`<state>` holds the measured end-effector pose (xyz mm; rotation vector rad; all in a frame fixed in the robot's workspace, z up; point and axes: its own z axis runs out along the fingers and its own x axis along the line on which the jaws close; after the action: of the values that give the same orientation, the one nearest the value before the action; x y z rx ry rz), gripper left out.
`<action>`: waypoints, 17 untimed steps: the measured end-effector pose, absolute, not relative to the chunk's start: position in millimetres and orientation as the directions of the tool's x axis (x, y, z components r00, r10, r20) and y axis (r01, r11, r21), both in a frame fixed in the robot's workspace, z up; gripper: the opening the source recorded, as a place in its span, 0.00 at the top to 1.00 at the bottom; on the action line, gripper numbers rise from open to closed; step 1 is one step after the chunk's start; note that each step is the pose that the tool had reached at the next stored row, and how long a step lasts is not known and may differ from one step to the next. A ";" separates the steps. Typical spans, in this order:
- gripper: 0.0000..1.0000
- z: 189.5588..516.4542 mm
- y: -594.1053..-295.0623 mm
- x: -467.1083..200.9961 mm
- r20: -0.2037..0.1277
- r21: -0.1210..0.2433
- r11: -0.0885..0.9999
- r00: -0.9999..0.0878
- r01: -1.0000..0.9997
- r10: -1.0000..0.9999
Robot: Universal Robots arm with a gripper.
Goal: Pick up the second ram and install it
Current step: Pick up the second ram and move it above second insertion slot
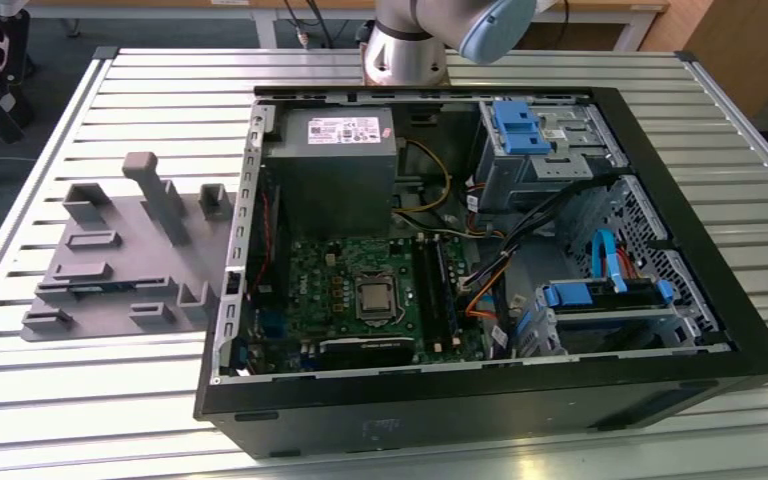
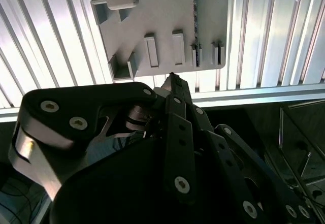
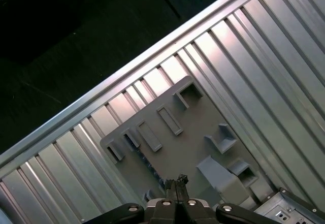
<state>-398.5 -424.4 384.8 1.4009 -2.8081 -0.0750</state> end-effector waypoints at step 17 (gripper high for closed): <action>0.89 384.7 -424.4 -398.5 -0.019 0.044 0.584 -0.585 -0.811 -0.811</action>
<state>-398.5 -424.4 384.7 1.4300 -2.7929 -0.0750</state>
